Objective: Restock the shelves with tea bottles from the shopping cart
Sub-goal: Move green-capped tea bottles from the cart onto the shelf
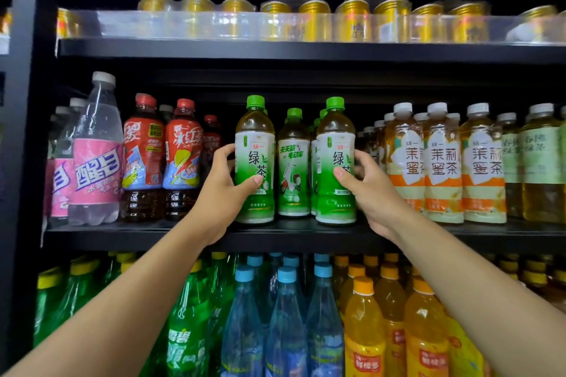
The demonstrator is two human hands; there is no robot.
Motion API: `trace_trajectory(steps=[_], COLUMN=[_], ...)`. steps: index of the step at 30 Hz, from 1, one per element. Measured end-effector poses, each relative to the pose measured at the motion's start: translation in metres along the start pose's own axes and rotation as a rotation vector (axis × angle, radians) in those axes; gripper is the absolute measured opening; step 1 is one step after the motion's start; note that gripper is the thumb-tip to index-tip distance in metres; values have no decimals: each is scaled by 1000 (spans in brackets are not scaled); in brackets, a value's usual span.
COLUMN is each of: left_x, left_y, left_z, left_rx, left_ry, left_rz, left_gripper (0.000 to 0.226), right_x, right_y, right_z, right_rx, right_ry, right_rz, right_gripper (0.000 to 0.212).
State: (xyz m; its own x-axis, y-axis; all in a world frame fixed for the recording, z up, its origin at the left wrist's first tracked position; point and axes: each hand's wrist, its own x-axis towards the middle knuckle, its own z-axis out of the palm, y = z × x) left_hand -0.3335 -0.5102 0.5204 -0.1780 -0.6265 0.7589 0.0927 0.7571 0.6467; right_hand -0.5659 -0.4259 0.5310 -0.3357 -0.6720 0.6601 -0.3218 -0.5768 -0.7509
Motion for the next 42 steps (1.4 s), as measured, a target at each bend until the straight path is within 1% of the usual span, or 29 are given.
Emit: trace_trajectory(steps=[4,7,11,13,17,20,21,23,25,26,28,30,32,35,39,42], left_x=[3,4,4,3,-4,-12,-15,-26,-37,-43,-51,-54,-54,-53,-49,-49], left_y=[-4,-7,-10,-9,-1,8,11,11,-1,-8,-26,-42,-46,-50,-60,-65], left_z=[-1,-2,-3,-3,2,5,4,-6,-25,-36,-54,-62,-61,-58,-59,-59], left_rx=[-53,-75,-50,10,228,393,472,719,979,1077,1191,1237,1260,1270,1227,1207], left_ry=[-2,-4,-13,6,91,127,122,71,-15,-50,-73,-29,7,75,156,184], left_rz=[-18,-32,-20,-5,64,103,120,174,283,338,456,555,583,626,710,768], left_gripper=[57,62,62,60,59,59,56,52,52,53,61,58,52,51,53,57], right_x=[1,1,1,1,-4,-10,-12,-16,-21,-23,-26,-21,-8,13,42,66], right_y=[1,4,5,4,-1,-7,-8,-12,-17,-22,-34,-45,-55,-72,-96,-110], right_z=[0,0,0,1,3,4,4,0,-6,-7,-4,4,15,29,46,52], right_rx=[-7,-11,-21,-50,-214,-358,-410,-504,-562,-576,-615,-714,-856,-1072,-1376,-1518], right_ry=[1,5,17,32,127,252,291,315,325,332,303,213,115,23,-62,-148], right_rz=[-4,-19,-31,-40,-127,-217,-246,-301,-367,-430,-570,-653,-696,-783,-811,-790], right_gripper=[47,47,45,46,46,44,43,42,42,42,41,37,33,31,35,41])
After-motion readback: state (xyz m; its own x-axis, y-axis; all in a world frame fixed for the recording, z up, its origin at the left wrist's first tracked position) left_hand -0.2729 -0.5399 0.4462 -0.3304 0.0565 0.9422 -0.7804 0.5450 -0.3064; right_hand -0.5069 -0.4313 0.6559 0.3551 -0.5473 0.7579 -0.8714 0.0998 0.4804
